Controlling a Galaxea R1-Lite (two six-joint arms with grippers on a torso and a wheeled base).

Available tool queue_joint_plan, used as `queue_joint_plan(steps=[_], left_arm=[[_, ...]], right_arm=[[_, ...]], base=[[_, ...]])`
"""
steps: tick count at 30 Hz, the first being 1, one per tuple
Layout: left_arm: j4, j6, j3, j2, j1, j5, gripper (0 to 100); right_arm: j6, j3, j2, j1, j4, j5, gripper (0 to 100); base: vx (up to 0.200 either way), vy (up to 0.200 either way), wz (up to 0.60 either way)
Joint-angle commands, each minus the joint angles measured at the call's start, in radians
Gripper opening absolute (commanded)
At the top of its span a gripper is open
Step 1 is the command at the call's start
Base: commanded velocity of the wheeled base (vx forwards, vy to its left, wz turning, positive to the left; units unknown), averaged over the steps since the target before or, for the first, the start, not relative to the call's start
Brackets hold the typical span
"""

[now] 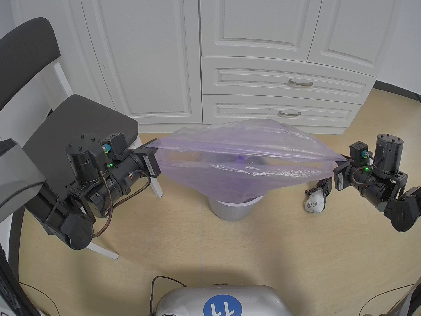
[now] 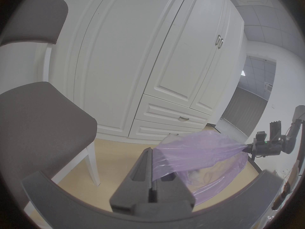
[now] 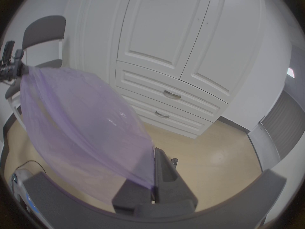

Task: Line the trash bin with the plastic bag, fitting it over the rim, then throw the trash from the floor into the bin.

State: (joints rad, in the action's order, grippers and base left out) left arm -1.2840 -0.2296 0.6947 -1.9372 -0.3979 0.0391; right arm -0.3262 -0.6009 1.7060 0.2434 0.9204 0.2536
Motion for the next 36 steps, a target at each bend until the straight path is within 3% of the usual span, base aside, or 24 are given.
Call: queue_joint_plan(steps=[1, 8, 14, 17, 20, 21, 22, 24, 30, 36], left_arm=[[0.0, -0.001, 0.003, 0.015, 0.005, -0.001, 0], [-0.001, 0.036, 0.003, 0.014, 0.014, -0.002, 0], [-0.044, 0.053, 0.003, 0.003, 0.016, -0.033, 0], [-0.083, 0.053, 0.008, -0.011, -0.006, -0.021, 0], [-0.104, 0.053, 0.031, -0.032, -0.041, -0.025, 0], [-0.112, 0.055, 0.042, -0.046, -0.065, -0.022, 0], [-0.113, 0.056, 0.042, -0.046, -0.067, -0.022, 0], [-0.115, 0.055, 0.066, -0.049, -0.11, 0.002, 0], [-0.213, 0.05, 0.06, -0.086, -0.2, 0.024, 0], [-0.25, 0.053, 0.071, -0.115, -0.331, 0.021, 0]], right_arm=[[-0.033, 0.027, 0.007, -0.016, 0.0, 0.003, 0], [-0.123, 0.07, 0.011, -0.035, 0.001, 0.003, 0], [-0.113, 0.033, 0.035, -0.032, 0.046, -0.002, 0], [-0.096, 0.024, 0.081, -0.024, 0.146, -0.013, 0], [-0.093, 0.021, 0.141, -0.019, 0.29, -0.014, 0], [-0.1, 0.007, 0.212, -0.019, 0.436, -0.031, 0], [-0.1, 0.006, 0.216, -0.019, 0.446, -0.034, 0], [-0.103, -0.031, 0.319, -0.019, 0.635, -0.085, 0], [-0.093, -0.068, 0.374, 0.0, 0.65, -0.175, 0], [-0.024, -0.071, 0.353, 0.043, 0.65, -0.215, 0]], base=[[0.0, 0.0, 0.0], [0.0, 0.0, 0.0], [0.0, 0.0, 0.0], [0.0, 0.0, 0.0], [0.0, 0.0, 0.0], [0.0, 0.0, 0.0], [0.0, 0.0, 0.0], [0.0, 0.0, 0.0], [0.0, 0.0, 0.0], [0.0, 0.0, 0.0]])
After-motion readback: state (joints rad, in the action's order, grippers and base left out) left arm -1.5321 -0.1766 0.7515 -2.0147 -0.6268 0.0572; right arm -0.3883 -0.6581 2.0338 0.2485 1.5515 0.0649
